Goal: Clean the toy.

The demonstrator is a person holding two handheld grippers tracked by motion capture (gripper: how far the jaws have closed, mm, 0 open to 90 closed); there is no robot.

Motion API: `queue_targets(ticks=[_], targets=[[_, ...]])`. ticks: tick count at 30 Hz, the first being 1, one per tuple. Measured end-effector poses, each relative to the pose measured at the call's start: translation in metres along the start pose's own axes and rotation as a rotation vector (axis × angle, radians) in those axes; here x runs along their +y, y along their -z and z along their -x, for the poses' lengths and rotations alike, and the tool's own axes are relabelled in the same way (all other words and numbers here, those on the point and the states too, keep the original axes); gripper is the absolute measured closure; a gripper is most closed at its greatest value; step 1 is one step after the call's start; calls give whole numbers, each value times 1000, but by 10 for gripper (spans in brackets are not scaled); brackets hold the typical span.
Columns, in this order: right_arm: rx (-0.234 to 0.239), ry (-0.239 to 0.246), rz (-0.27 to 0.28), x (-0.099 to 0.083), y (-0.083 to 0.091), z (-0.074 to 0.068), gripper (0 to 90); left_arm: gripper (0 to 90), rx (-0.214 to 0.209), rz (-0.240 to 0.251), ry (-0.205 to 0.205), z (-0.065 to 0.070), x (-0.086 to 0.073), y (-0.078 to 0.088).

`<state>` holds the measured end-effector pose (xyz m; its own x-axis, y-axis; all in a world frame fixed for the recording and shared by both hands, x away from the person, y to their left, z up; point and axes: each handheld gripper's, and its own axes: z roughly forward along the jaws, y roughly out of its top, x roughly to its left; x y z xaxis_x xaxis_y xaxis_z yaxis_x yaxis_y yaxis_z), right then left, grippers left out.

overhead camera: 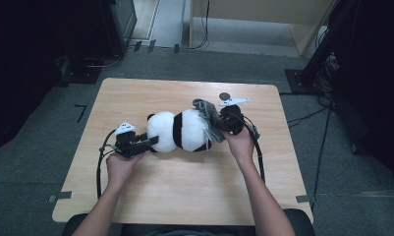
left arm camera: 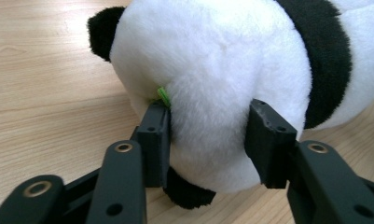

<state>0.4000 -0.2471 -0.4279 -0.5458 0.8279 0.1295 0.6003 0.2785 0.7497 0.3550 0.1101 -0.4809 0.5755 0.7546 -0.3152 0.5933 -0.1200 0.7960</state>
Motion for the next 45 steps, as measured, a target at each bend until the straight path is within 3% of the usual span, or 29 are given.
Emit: queue_targets(ticks=[2,4,6,7,10,15,17,21,24,26,28,31,32,33,34,35,38,39,42,44,45], targets=[[7,-19,0,-5,-3,3,755,482,-19,7,2,-2,-1,-1],[11,-33,2,-7,-5,4,756,378,-35,12,-14,-4,-2,-2],[0,-28,-7,-8,-7,5,756,350,-53,17,-36,-4,-3,-4],[-14,-22,-25,-11,-11,5,757,277,-59,4,-66,-3,-5,-7],[-12,-29,-30,-14,-14,5,757,249,-59,-1,-87,-2,-6,-10],[-14,-42,-41,-17,-19,6,757,190,-93,-10,-83,-3,-11,-18],[-14,-38,-52,-18,-21,6,758,160,-75,-15,-107,-1,-12,-22],[-20,-45,-61,-19,-23,6,757,155,-55,-6,-129,1,-14,-25],[-17,-40,-74,-20,-24,7,757,220,-30,-11,-143,2,-14,-24],[-18,-50,-56,-17,-19,9,756,329,-6,-25,-167,4,-14,-22],[-22,-51,-34,-13,-9,10,757,358,8,-30,-181,6,-13,-21],[-31,-27,20,-3,15,7,758,425,3,-17,-163,6,-10,-18],[-31,-27,20,-3,15,7,758,432,3,-17,-163,6,-10,-18],[-18,-11,56,3,28,2,758,438,3,-14,-154,7,-9,-17],[-18,-11,56,3,28,2,758,442,3,-14,-154,7,-9,-17],[0,15,83,11,38,-8,758,444,5,-11,-150,7,-8,-15],[19,47,94,18,43,-20,758,449,6,-6,-146,8,-7,-12],[31,88,95,25,43,-34,757,456,5,-2,-143,9,-6,-10],[51,114,91,31,41,-47,757,463,3,-1,-137,10,-5,-8],[83,137,98,37,39,-59,757,466,3,-1,-127,11,-4,-7],[115,159,83,43,35,-72,757,467,1,3,-118,12,-3,-7]])
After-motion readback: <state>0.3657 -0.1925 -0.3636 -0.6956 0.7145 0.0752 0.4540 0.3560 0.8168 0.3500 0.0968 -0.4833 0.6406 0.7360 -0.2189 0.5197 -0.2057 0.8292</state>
